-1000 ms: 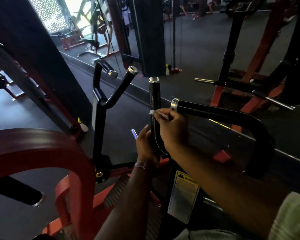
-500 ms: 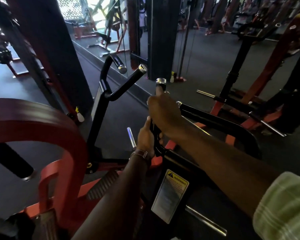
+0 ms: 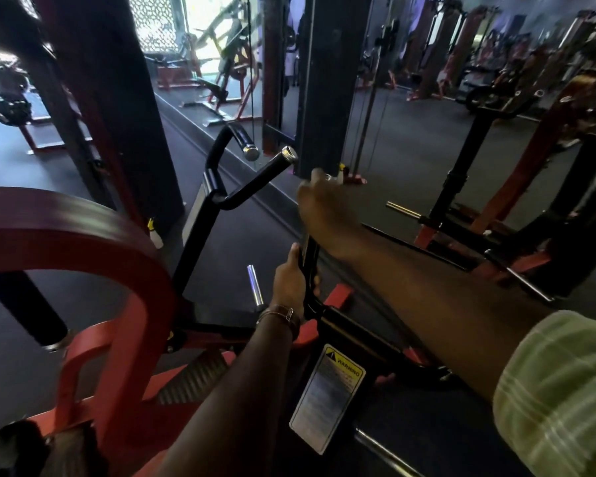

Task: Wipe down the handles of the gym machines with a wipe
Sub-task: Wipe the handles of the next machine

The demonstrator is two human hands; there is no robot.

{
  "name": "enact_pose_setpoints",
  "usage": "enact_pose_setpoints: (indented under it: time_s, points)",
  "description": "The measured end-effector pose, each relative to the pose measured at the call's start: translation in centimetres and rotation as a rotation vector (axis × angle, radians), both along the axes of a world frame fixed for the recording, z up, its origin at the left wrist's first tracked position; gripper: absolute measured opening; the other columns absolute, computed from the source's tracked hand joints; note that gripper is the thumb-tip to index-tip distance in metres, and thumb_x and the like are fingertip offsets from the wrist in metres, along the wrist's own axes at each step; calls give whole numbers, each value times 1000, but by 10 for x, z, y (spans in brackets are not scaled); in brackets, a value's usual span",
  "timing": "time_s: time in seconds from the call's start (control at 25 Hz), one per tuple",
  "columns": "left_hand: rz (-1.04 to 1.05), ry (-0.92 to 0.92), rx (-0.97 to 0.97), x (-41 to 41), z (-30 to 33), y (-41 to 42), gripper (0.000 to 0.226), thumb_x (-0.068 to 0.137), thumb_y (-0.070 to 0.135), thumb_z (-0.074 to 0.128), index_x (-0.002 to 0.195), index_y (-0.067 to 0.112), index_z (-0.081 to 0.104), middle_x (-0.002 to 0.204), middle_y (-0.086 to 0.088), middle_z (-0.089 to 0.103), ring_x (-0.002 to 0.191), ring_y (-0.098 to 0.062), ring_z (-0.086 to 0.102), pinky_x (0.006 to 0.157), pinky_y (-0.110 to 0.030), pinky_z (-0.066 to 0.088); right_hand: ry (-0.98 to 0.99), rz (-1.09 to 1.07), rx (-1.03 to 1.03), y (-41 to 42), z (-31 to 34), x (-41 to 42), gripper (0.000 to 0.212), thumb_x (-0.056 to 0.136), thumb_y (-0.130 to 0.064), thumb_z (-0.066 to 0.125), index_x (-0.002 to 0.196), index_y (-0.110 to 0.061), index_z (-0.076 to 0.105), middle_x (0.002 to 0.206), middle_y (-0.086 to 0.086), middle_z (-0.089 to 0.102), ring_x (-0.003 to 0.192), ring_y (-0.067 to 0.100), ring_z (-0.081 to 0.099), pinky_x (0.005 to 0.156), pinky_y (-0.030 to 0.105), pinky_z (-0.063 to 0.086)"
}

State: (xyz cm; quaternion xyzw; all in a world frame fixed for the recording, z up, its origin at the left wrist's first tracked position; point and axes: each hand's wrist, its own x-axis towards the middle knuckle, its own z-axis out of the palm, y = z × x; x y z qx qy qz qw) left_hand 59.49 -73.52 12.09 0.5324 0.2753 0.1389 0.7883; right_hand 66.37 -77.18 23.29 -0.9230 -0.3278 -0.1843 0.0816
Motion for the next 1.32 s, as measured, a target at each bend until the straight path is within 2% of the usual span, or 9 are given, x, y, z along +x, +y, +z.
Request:
enact_pose_setpoints:
  time_s: [0.16,0.36,0.52,0.6,0.8,0.96,1.04,1.12,1.32]
  points:
    - [-52,22,168,-2,-4,3,38,107,24,41,71,24,53,63,6,53,50,-12,52,41,-20,45,26,254,-265,-26,-30,-48,15,92,-9,52,91,-2,65,106,17,54,89,38,62,68,42,54]
    - [55,4,14,3,0,-1,49,101,49,42,72,16,65,58,-4,53,45,-16,44,47,-27,36,17,86,-111,3,8,1,27,98,-4,39,110,0,63,117,21,56,104,41,58,77,40,47]
    - [52,8,-2,0,-1,-1,59,102,15,42,46,20,59,46,2,49,41,-11,44,45,-24,35,-118,338,-362,-3,-32,-39,23,97,-8,47,100,-5,69,112,14,56,103,34,57,66,33,45]
    - [37,20,-1,-1,-2,0,56,100,7,40,49,20,57,43,3,48,44,-15,42,42,-23,34,-131,392,-493,-6,-32,-38,22,94,-7,49,96,-5,72,106,14,60,98,34,59,63,35,38]
    - [49,56,15,3,-2,0,46,103,26,33,68,9,59,59,-12,53,43,-19,45,43,-26,35,-315,198,-407,13,2,10,26,91,-8,47,92,-1,73,101,17,63,97,38,59,71,42,48]
    - [1,57,144,-2,-4,4,36,99,0,43,68,15,51,60,-1,51,43,-12,54,40,-23,40,-168,382,-467,5,-37,-37,26,96,-10,45,99,-2,70,106,15,60,103,33,56,71,38,47]
    - [-4,44,182,-3,-9,4,35,101,0,44,72,17,52,64,4,54,53,-9,56,45,-20,43,-105,358,-255,-8,-58,-41,19,94,-9,50,94,-4,68,105,13,57,100,31,57,71,40,51]
    - [16,20,249,0,-12,6,32,102,7,46,75,16,60,69,2,60,61,-11,57,49,-19,43,5,160,175,-22,-86,-34,7,90,-8,57,87,-11,62,100,10,56,93,27,58,68,39,48]
    - [-3,67,440,11,-17,10,29,103,12,41,90,8,67,70,0,63,56,-5,60,53,-16,48,1004,-203,1228,-39,-109,-23,7,92,-13,66,97,-18,68,88,6,70,77,22,68,61,31,56]
